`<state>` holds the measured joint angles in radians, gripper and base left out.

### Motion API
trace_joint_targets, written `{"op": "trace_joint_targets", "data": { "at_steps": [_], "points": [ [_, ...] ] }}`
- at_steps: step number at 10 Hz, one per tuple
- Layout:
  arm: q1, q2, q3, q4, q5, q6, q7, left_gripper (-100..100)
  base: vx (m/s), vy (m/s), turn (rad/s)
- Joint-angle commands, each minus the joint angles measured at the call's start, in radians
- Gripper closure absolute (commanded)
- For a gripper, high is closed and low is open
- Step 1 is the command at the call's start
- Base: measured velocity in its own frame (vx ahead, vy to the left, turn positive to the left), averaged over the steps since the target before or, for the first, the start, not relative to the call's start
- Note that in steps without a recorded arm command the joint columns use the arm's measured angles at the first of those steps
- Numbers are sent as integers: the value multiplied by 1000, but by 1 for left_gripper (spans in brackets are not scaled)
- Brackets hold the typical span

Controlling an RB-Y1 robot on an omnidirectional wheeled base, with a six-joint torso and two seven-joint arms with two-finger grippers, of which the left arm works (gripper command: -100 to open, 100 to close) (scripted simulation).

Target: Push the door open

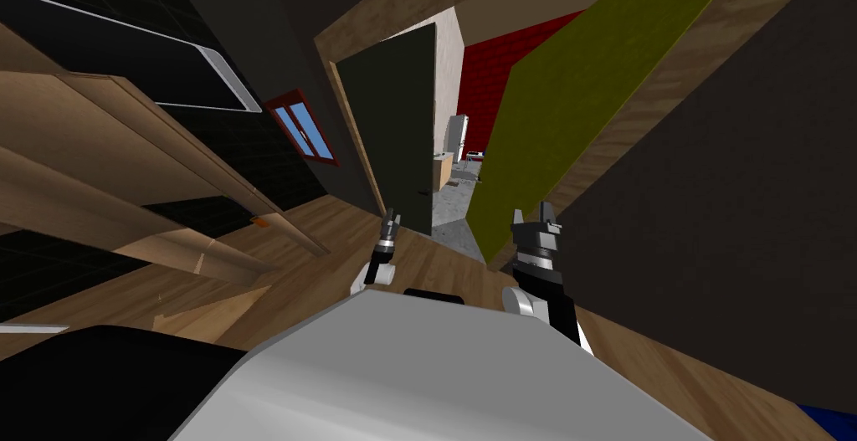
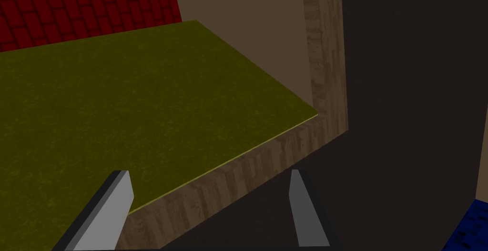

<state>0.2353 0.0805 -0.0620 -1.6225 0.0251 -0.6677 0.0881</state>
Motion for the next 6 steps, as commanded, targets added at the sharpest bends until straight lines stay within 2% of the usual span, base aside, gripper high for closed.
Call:
{"op": "trace_joint_targets", "data": {
  "at_steps": [1,4,5,6],
  "points": [
    [-20,3,-8,50,-5,-10,4,-100,102,44,-6],
    [-57,7,-23,145,-14,-22,11,-100,105,54,-9],
    [-69,9,-28,169,-17,-26,13,-100,89,54,-5],
    [-69,9,-28,175,-17,-26,13,-100,58,30,-6]
  ]
}}
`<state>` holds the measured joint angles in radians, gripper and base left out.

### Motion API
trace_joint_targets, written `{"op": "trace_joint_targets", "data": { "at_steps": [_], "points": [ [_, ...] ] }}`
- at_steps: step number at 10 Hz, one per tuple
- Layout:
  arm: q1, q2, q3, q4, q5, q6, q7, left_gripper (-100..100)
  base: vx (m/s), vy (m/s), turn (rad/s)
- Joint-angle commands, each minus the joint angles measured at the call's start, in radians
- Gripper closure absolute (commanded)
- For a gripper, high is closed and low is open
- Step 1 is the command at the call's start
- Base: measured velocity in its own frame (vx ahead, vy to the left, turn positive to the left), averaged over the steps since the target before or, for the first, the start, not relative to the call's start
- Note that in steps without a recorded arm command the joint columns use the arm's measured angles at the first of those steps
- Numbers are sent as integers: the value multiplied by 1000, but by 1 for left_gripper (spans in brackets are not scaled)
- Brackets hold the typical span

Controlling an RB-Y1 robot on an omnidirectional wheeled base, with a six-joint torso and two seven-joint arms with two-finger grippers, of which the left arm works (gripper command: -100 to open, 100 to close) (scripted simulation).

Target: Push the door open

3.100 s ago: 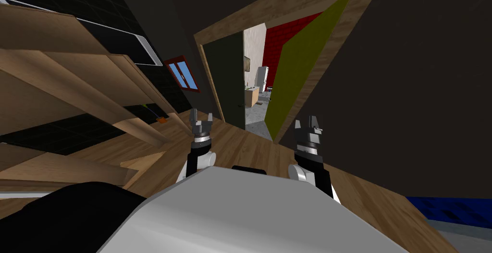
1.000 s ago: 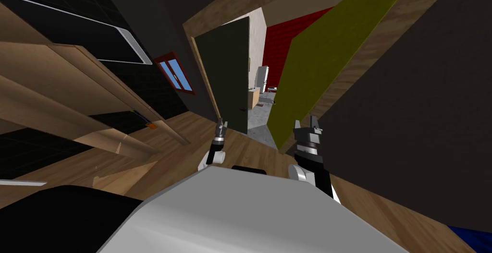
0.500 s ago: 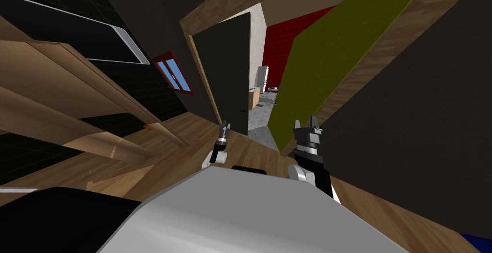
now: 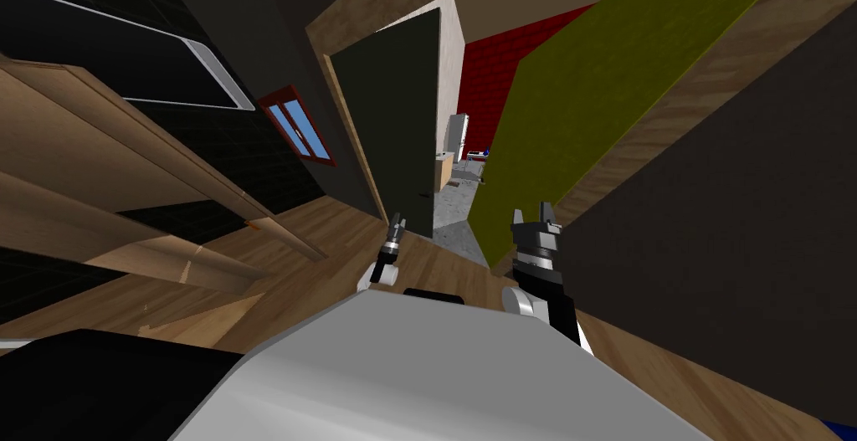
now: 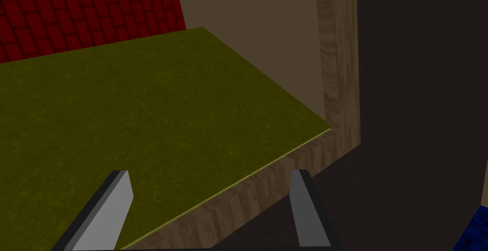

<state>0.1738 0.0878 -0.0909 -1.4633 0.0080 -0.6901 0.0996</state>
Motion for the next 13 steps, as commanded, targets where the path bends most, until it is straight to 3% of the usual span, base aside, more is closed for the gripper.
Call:
{"op": "trace_joint_targets", "data": {
  "at_steps": [1,13],
  "points": [
    [-20,2,-4,47,-3,-8,4,-100,51,29,-1],
    [-153,6,-57,372,-35,-52,27,-100,88,44,-8]
  ]
}}
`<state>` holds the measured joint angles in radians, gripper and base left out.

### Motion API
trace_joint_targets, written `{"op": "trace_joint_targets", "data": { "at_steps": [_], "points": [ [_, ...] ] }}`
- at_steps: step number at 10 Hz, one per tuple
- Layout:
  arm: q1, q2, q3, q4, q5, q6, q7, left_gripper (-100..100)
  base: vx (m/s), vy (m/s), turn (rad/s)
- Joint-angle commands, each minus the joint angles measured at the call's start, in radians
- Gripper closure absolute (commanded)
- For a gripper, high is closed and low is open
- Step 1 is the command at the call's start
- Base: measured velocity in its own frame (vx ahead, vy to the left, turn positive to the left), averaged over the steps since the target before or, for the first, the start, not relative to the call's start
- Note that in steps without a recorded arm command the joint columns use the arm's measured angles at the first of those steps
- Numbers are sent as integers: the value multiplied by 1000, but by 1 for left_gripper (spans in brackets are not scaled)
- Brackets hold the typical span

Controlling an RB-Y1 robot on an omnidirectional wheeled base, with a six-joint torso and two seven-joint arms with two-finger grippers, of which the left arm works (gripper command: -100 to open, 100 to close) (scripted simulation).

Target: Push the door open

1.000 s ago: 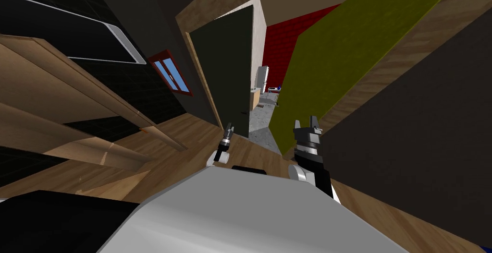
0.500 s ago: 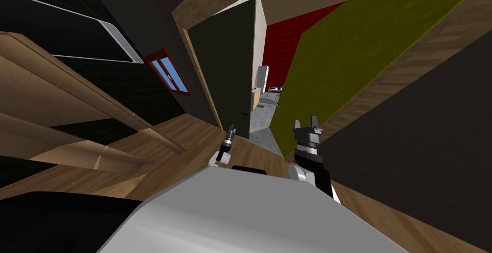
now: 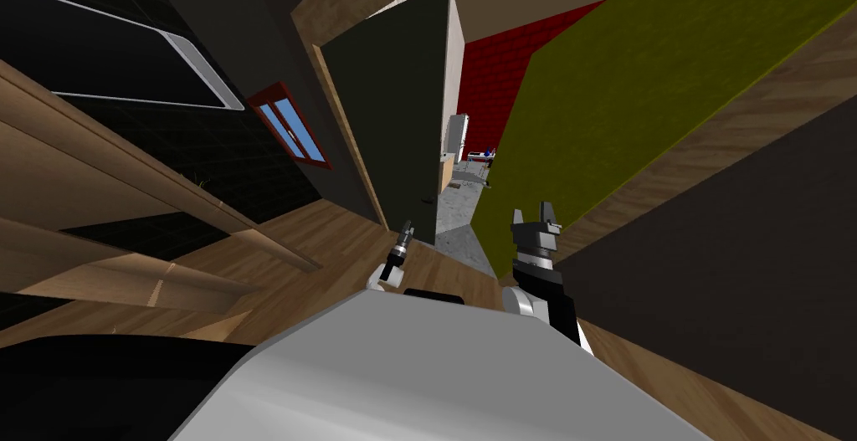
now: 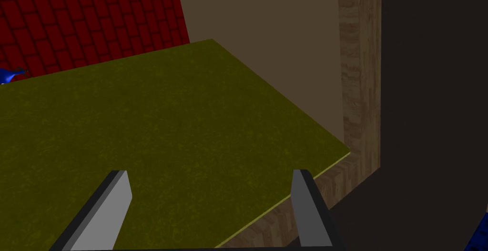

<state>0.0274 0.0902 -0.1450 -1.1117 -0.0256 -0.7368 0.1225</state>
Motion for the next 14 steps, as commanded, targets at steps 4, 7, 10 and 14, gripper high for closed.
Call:
{"op": "trace_joint_targets", "data": {
  "at_steps": [4,7,10,14],
  "points": [
    [-50,2,-20,128,-12,-20,12,-100,100,46,-8],
    [-70,0,-28,178,-17,-26,15,-100,69,32,-4],
    [-98,-2,-39,246,-23,-36,20,-100,80,32,-7],
    [-145,-8,-58,362,-35,-51,28,-100,134,53,-8]
  ]
}}
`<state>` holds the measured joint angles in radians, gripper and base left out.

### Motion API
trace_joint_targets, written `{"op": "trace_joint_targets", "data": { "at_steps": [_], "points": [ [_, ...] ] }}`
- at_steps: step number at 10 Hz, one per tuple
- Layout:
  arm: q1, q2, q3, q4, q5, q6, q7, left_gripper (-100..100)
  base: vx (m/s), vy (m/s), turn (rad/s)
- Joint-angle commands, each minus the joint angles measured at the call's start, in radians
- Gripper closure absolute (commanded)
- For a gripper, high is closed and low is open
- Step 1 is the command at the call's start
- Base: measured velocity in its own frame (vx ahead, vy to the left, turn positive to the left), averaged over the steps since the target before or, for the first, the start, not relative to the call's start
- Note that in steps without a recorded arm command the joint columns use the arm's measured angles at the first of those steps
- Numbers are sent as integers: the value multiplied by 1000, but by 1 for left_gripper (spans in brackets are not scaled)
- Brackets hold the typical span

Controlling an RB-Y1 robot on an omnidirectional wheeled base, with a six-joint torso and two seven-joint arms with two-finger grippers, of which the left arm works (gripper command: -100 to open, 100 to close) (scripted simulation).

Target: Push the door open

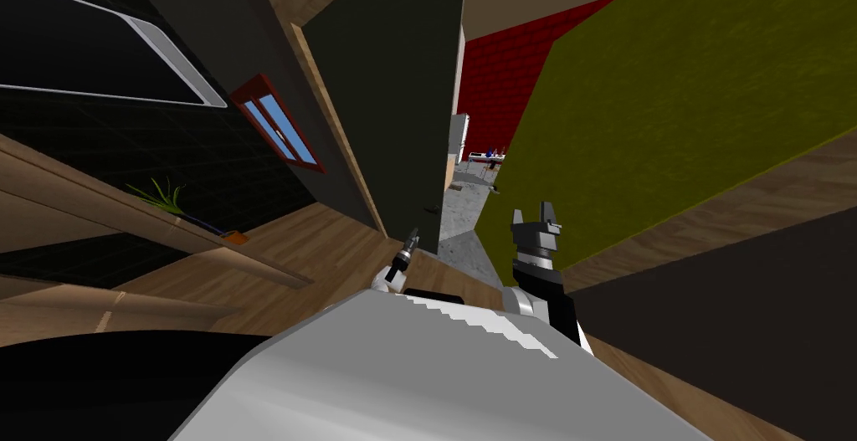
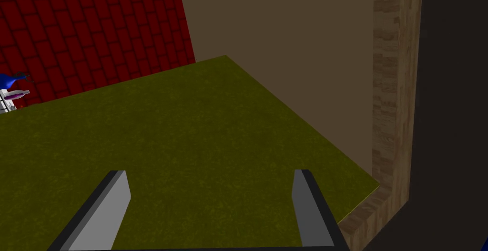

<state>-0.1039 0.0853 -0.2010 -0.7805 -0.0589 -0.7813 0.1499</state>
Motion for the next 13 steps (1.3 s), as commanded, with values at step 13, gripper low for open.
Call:
{"op": "trace_joint_targets", "data": {
  "at_steps": [13],
  "points": [
    [-51,-8,-3,133,-5,-25,-5,-100,138,-11,-16]
  ]
}}
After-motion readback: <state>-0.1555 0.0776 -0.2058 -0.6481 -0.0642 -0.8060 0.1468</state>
